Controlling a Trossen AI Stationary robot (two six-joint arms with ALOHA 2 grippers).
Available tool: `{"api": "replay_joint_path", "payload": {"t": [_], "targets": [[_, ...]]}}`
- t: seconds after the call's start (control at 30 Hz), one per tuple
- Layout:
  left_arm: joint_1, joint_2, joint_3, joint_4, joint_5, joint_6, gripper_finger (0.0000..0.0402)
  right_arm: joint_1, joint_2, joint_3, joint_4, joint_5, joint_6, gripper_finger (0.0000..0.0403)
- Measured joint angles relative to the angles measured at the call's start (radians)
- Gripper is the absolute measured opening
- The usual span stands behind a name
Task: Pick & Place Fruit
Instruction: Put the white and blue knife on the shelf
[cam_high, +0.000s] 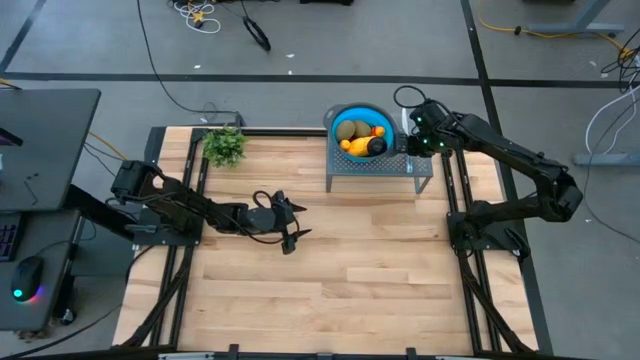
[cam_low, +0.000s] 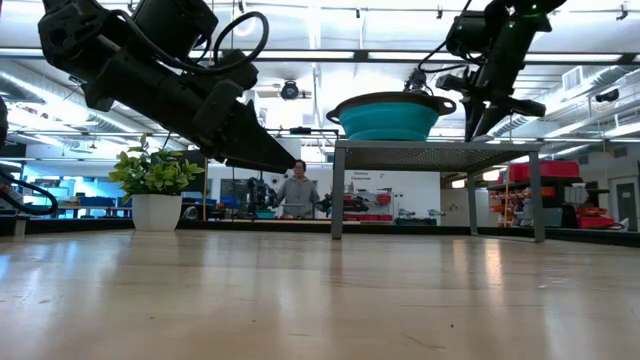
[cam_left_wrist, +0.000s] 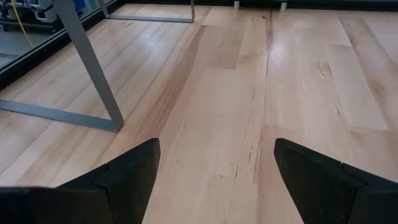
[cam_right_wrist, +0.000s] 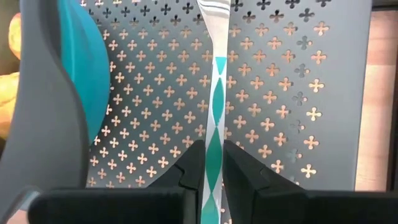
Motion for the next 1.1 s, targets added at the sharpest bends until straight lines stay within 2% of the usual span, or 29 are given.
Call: {"api": "replay_joint_path", "payload": {"t": [0.27, 1.1], "targets": [[-0.003, 0.0, 0.0, 0.0, 0.0, 0.002, 0.0325, 0.0, 0.0, -0.027, 0.006, 0.0, 0.0, 0.0065], [-0.004, 0.0, 0.0, -0.001, 0.0, 0.004, 0.0325, 0.003, 0.0, -0.027, 0.034, 0.025, -0.018, 0.0069]]}}
